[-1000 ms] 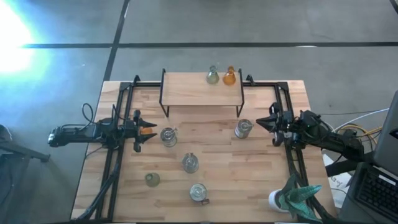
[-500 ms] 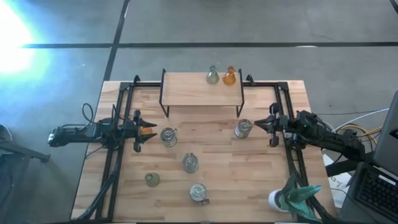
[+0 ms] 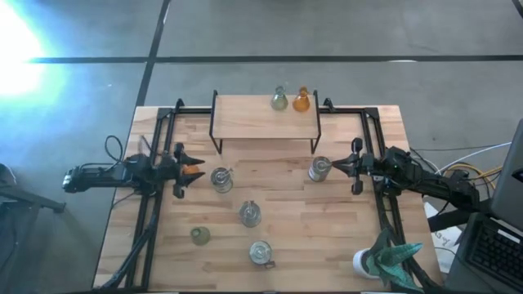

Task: Pick & Place candle stick holders
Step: Put the green candle holder on the shelf aligned with the green candle holder

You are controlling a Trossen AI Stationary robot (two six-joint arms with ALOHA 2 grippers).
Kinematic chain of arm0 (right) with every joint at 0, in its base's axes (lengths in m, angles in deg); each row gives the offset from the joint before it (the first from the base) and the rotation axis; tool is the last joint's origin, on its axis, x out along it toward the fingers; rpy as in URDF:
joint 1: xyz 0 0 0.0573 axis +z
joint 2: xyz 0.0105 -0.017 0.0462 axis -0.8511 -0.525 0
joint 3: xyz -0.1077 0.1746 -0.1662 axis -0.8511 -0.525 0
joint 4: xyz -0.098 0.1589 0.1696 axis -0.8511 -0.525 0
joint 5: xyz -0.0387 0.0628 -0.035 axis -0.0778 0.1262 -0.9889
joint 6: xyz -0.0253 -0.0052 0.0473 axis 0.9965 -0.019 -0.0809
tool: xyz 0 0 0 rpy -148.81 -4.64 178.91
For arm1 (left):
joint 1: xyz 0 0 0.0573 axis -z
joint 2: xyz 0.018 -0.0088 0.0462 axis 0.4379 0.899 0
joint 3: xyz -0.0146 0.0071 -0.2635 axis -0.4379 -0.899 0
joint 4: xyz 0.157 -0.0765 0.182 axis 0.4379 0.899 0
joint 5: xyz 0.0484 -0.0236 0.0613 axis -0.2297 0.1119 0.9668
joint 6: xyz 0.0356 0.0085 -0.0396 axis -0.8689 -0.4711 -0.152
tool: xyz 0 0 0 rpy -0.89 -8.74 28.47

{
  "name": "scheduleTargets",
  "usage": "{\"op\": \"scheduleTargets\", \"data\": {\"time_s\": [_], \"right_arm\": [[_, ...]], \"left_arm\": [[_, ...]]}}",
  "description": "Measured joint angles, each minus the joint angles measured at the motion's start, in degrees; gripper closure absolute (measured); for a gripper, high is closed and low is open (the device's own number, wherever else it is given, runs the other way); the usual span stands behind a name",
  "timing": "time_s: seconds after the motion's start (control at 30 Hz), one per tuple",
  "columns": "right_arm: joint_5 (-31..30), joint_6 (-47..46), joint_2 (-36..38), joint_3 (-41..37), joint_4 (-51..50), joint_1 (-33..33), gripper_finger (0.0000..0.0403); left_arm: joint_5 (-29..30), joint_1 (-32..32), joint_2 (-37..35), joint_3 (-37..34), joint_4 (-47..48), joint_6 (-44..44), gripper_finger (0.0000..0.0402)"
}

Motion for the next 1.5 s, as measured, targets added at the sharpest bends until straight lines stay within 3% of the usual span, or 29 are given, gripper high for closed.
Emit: {"op": "scheduleTargets", "data": {"time_s": [0.1, 0.33, 0.5, 0.6, 0.7, 0.83, 0.9, 0.97, 1.13, 1.3, 1.5], "right_arm": [[0.00, 0.00, 0.05, 0.00, 0.02, 0.01, 0.0381], [0.02, 0.00, 0.09, 0.00, 0.03, 0.01, 0.0381], [0.02, 0.00, 0.09, -0.02, 0.03, 0.01, 0.0381], [0.02, 0.00, 0.09, -0.02, 0.03, 0.01, 0.0381], [0.02, 0.00, 0.09, -0.02, 0.05, 0.01, 0.0381], [0.02, 0.00, 0.09, -0.02, 0.07, 0.01, 0.0381], [0.04, 0.00, 0.09, -0.02, 0.07, 0.01, 0.0381], [0.02, 0.00, 0.00, -0.02, 0.07, 0.01, 0.0381], [0.03, 0.00, 0.06, -0.02, 0.07, 0.01, 0.0381], [0.02, 0.00, 0.00, -0.02, 0.07, 0.01, 0.0381], [0.04, 0.00, 0.00, -0.04, 0.07, -0.01, 0.0381]], "left_arm": [[-0.01, -0.01, -0.02, 0.07, -11.59, 6.35, 0.0206], [3.60, -0.02, -0.08, 0.15, -33.48, 11.64, 0.0206], [8.04, -0.03, -0.37, 2.68, -36.16, 14.86, 0.0206], [6.92, -0.03, -0.57, 5.58, -33.93, 13.64, 0.0206], [5.12, -0.01, -1.33, 12.09, -19.15, 15.30, 0.0207], [9.42, -0.01, -0.04, 28.07, 23.83, 17.87, 0.0210], [12.31, -0.01, 2.02, 36.26, 40.53, 23.29, 0.0214], [12.42, -0.01, 4.72, 42.36, 51.27, 28.00, 0.0218], [11.81, -0.01, 9.63, 49.23, 61.85, 33.33, 0.0228], [6.50, -0.01, 14.58, 48.88, 72.49, 40.67, 0.0232], [4.72, -0.01, 21.36, 47.84, 87.51, 48.59, 0.0237]]}}
